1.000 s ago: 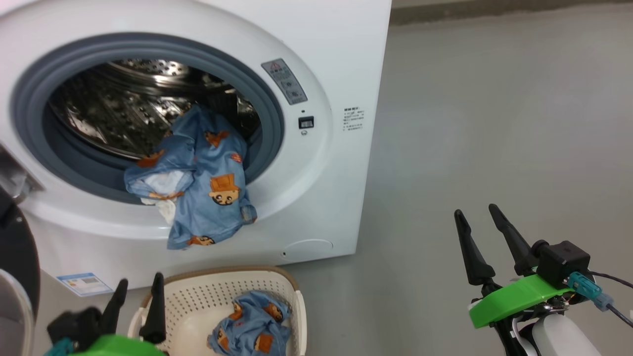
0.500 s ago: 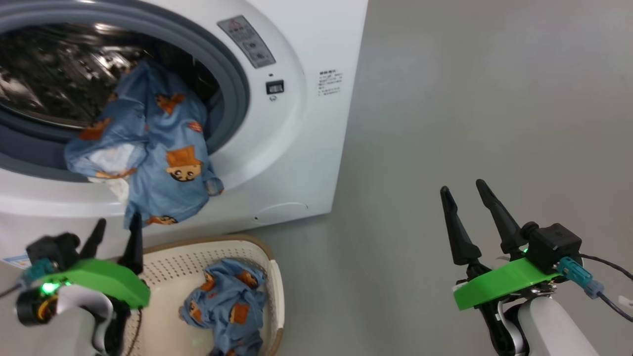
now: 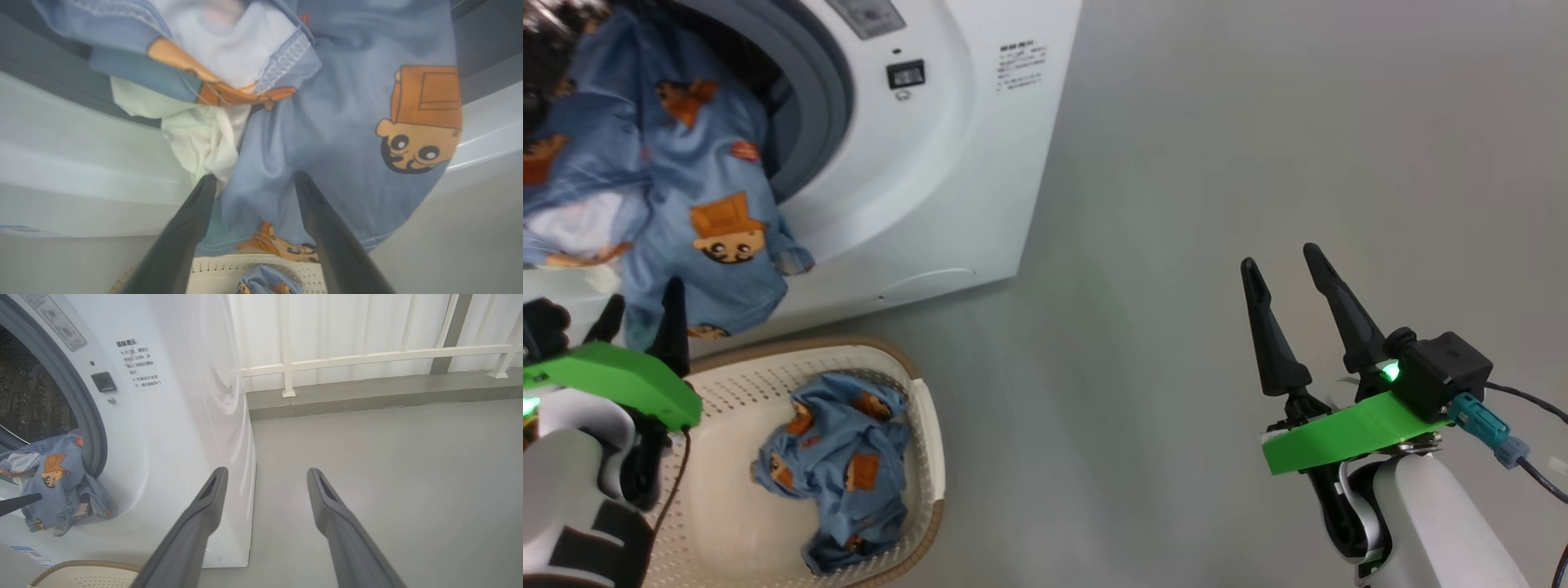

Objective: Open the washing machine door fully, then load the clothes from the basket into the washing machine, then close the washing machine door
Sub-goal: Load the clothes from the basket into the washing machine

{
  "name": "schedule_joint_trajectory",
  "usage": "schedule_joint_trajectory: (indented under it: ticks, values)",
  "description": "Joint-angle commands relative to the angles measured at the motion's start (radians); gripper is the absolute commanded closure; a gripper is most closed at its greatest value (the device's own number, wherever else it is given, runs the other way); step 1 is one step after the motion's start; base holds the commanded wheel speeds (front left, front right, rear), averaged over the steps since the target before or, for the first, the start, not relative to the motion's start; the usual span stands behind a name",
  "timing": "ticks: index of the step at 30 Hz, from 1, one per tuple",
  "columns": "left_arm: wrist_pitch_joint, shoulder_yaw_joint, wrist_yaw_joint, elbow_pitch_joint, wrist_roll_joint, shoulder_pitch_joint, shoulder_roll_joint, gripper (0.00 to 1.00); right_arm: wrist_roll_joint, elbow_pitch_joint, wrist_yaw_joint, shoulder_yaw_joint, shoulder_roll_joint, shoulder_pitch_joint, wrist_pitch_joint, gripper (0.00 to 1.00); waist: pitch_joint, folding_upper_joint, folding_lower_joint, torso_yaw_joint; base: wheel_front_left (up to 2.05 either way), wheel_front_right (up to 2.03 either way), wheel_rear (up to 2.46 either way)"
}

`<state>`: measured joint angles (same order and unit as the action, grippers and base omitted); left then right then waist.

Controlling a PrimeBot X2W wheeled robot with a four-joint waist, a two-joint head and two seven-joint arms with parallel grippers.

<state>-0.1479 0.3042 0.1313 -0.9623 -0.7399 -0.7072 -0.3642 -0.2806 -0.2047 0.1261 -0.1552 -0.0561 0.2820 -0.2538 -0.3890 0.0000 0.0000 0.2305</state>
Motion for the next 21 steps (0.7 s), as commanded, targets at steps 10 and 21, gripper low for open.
schedule_joint_trajectory:
  ticks: [10, 21]
  values:
    - [-0.002, 0.047, -0.001, -0.067, -0.067, -0.145, -0.123, 0.0, -0.021, 0.061, 0.005, -0.026, 0.006, 0.031, -0.008, 0.0, -0.121, 0.0, 0.0, 0.072, 0.0, 0.0, 0.0]
    - [-0.067, 0.1, -0.001, -0.101, -0.109, -0.202, -0.131, 1.0, -0.027, 0.067, 0.005, -0.024, 0.006, 0.031, -0.008, 0.0, -0.132, 0.0, 0.0, 0.079, 0.0, 0.0, 0.0]
